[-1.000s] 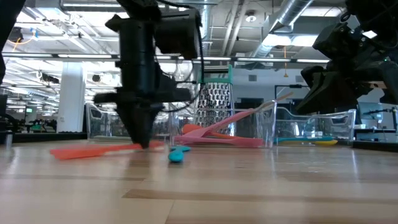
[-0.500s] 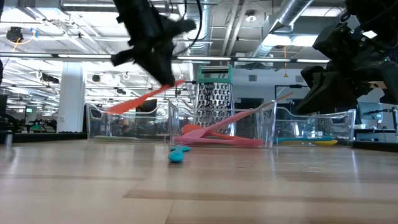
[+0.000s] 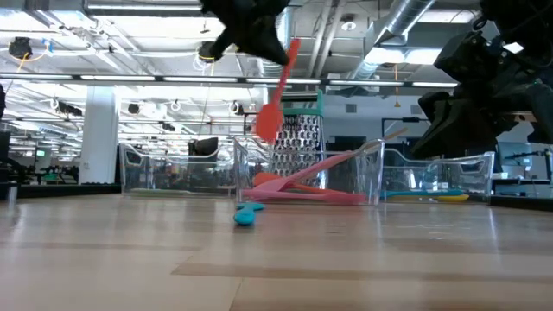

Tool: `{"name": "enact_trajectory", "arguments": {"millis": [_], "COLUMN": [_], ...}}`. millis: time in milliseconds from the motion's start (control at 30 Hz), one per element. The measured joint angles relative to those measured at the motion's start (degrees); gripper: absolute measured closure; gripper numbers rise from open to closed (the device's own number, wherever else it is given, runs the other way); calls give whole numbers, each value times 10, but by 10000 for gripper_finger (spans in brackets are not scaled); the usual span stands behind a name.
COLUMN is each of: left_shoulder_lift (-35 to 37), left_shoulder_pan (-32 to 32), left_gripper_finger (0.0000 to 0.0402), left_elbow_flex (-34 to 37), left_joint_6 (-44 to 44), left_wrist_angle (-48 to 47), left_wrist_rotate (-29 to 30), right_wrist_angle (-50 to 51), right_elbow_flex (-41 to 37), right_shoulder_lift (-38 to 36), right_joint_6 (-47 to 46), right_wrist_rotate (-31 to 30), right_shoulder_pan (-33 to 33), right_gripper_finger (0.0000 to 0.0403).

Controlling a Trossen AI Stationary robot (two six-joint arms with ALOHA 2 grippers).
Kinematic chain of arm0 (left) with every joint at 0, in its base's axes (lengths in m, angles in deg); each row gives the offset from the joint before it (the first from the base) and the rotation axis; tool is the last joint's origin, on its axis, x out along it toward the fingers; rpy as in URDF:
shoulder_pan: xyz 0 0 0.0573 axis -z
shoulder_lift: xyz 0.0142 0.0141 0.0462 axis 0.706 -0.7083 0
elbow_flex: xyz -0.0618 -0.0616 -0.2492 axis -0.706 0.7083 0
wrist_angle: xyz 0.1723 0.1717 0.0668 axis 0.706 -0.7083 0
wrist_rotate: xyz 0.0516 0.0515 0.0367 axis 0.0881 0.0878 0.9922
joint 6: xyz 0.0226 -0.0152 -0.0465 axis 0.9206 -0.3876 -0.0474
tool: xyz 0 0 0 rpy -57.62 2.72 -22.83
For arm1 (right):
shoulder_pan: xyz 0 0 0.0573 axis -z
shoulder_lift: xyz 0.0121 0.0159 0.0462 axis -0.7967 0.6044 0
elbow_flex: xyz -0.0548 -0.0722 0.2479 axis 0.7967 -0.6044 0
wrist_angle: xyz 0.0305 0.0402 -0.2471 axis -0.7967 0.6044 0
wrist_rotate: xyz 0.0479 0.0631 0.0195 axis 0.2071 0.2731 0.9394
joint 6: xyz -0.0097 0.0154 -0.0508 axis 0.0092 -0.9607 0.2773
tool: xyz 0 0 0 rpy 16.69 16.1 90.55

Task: Pick & Place Kitchen Items
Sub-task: Put the orange spatula into the middle transparent bin, then put the blue spatula into the middle transparent bin

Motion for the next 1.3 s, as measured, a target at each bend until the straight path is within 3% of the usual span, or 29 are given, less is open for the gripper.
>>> {"name": "enact_trajectory", "arguments": {"millis": [200,433,533,867,1000,1300], "left_shoulder_lift": [0,-22,-40,-46,-36,-44], "left_shoulder_pan": [-57,-123,-124,-74,-38,43], "left_gripper_finger": [400,401,401,400,400,400], "left_elbow_flex": [-1,-2,-1,-1,-1,0], "left_joint_6": [133,109,107,116,140,54], "left_wrist_angle": [103,103,92,85,47,-87], "left_wrist_rotate": [-17,-110,-117,-117,-117,-117], "right_wrist_angle": [0,0,0,0,-10,-53], "right_elbow_flex": [0,0,0,0,0,0], "right_shoulder_lift": [0,0,0,0,0,0], "right_joint_6": [-2,-2,-2,-2,-2,-2], "right_wrist_rotate": [0,0,0,0,0,0], "right_shoulder_pan": [0,0,0,0,0,0], "right_gripper_finger": [403,403,403,403,403,403]}}
